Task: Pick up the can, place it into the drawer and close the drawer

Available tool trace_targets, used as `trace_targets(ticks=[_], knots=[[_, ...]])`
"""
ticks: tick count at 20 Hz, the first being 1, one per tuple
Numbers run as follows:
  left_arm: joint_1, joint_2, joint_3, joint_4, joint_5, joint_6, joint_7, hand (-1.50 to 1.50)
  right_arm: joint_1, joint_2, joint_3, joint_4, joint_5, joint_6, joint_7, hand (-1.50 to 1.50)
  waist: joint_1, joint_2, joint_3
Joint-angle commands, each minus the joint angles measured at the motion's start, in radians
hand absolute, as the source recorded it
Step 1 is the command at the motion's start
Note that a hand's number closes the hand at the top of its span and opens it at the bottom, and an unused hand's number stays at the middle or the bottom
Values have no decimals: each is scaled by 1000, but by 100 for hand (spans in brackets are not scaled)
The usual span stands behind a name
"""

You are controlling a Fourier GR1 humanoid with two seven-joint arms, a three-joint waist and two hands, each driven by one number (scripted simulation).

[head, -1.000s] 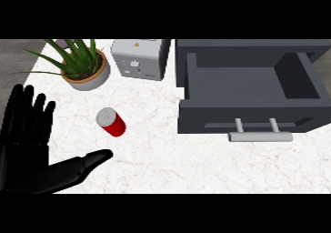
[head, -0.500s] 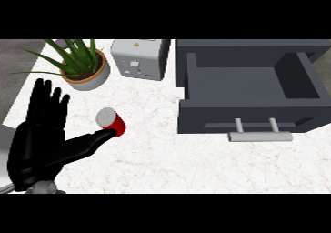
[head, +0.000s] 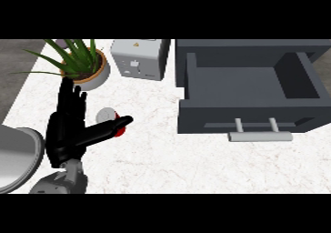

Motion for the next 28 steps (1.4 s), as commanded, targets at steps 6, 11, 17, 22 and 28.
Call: trace_targets(ticks=[6,11,17,22,28], knots=[[-15,0,-17,224,100,69,-190,-150,9,3,-61,-14,-57,66,43,-150,0,0,0],[38,0,21,309,139,41,-330,-150,-13,8,-65,-93,-88,19,131,-150,1,0,0],[91,0,97,389,196,-37,-452,-150,-17,29,-103,-15,-45,90,53,-150,3,-1,0],[118,0,103,464,244,-77,-527,-150,4,67,-129,-10,-49,140,22,-150,2,-1,0],[1,7,201,716,307,-183,-650,-150,-51,63,-124,-34,-47,103,92,-150,2,1,0]])
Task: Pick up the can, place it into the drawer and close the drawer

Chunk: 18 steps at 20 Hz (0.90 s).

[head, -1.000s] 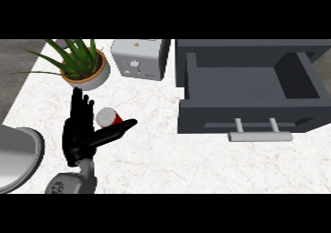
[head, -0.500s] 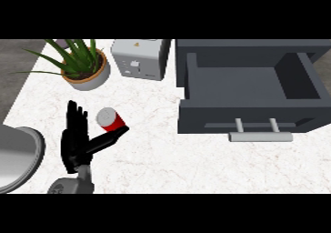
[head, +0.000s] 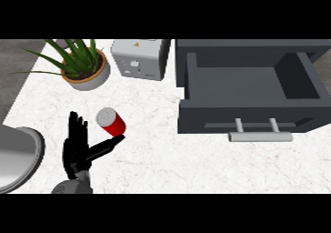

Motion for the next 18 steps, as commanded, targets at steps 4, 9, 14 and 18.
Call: trace_targets(ticks=[4,9,14,18], knots=[[-105,-1,90,250,71,-92,-119,-150,-8,-58,-65,8,-86,22,66,-150,-4,1,0],[-117,18,79,293,101,-111,-153,-150,-6,-12,-69,-6,-66,41,61,-150,0,0,0],[-202,-8,-16,463,240,-79,-303,-150,-63,-29,-57,-9,-58,-3,105,-150,-5,2,0],[-222,10,105,482,205,-208,-272,-150,-58,-11,-66,3,-34,42,84,-150,1,1,0]])
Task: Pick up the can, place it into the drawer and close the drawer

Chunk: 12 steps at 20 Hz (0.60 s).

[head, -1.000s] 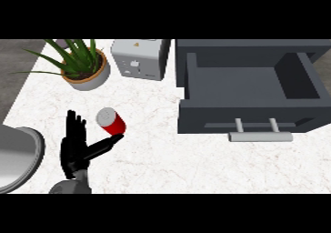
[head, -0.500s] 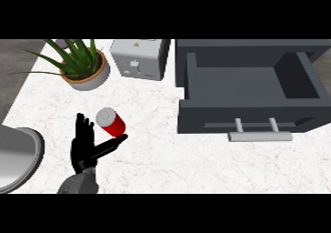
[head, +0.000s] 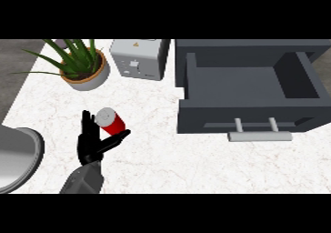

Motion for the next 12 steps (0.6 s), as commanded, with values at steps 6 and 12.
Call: trace_targets(ticks=[6,12], knots=[[-118,24,49,142,64,-179,-4,150,-10,-2,-22,51,9,38,-35,-150,-2,2,0],[-154,22,7,106,34,-195,-35,150,45,9,-24,-14,-77,42,31,-150,-1,-1,0]])
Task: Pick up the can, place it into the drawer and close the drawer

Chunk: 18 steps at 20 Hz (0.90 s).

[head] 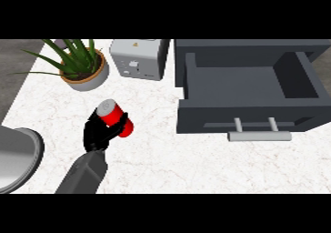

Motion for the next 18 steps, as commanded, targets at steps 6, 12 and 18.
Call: trace_targets(ticks=[6,12,18], knots=[[-33,-8,-52,-171,-14,8,65,150,15,-19,-46,5,-52,5,-2,-150,8,-4,1],[68,90,-105,-308,-2,-162,211,150,38,20,32,-18,9,-40,-40,-150,10,-4,1],[69,71,-156,-519,-49,-58,294,150,28,5,18,-46,-20,-70,9,-150,9,-3,1]])
